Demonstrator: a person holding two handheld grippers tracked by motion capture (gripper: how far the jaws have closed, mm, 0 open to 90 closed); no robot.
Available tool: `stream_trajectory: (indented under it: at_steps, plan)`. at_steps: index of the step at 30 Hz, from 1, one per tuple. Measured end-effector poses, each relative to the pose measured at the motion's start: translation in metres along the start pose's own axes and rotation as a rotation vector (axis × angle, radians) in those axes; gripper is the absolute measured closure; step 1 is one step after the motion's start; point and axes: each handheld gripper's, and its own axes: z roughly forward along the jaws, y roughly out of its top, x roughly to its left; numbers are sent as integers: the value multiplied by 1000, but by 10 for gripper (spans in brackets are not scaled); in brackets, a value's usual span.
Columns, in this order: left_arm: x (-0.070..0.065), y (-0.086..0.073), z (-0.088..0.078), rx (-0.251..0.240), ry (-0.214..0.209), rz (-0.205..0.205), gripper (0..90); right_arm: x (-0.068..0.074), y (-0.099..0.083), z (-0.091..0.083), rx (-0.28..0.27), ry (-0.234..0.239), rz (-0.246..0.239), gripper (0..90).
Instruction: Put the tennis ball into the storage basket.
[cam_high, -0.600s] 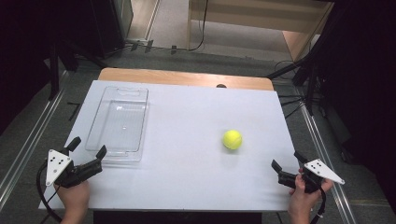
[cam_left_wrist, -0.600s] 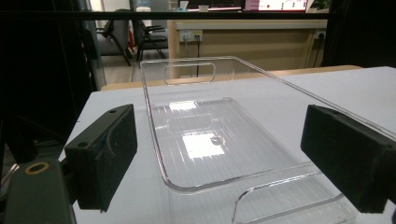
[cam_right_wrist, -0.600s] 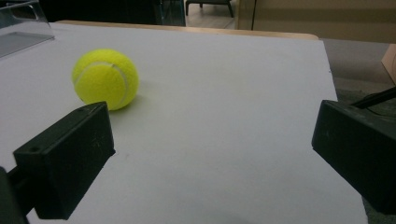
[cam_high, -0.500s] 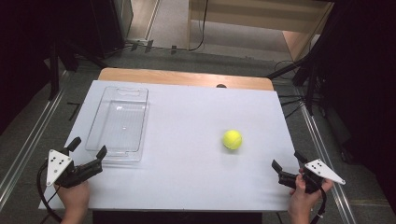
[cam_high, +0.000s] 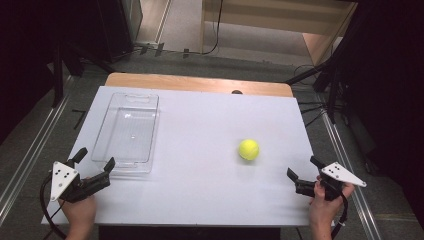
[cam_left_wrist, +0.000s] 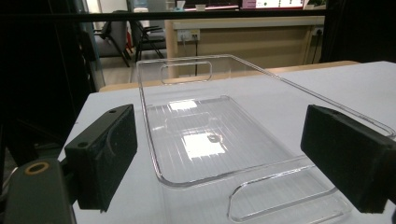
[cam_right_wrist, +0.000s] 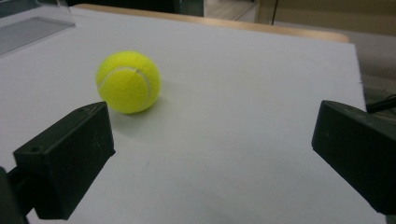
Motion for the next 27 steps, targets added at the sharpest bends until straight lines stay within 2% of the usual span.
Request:
stream_trajectory:
  at_steps: [3,4,8,10,12,14,19,20,27]
  plan:
    - [0,0,0,-2,-2,-3,113,0,3,2,20,18,-2,0]
    - [0,0,0,-2,-1,-3,113,0,7,4,45,28,-18,0]
    - [0,0,0,2,-1,3,113,-1,16,5,46,43,-27,0]
    - [0,0,0,0,-2,0,113,1,26,9,64,40,-51,0]
    - [0,0,-1,-1,-3,-3,113,1,28,10,68,40,-56,0]
    - [0,0,-1,0,-4,-2,113,2,35,14,77,47,-74,0]
    - [0,0,-1,1,-2,-1,113,4,46,22,102,64,-79,0]
    - [0,0,-1,1,-3,-1,113,4,50,26,118,68,-97,0]
    - [0,0,-1,1,-2,-2,113,8,62,39,164,85,-120,0]
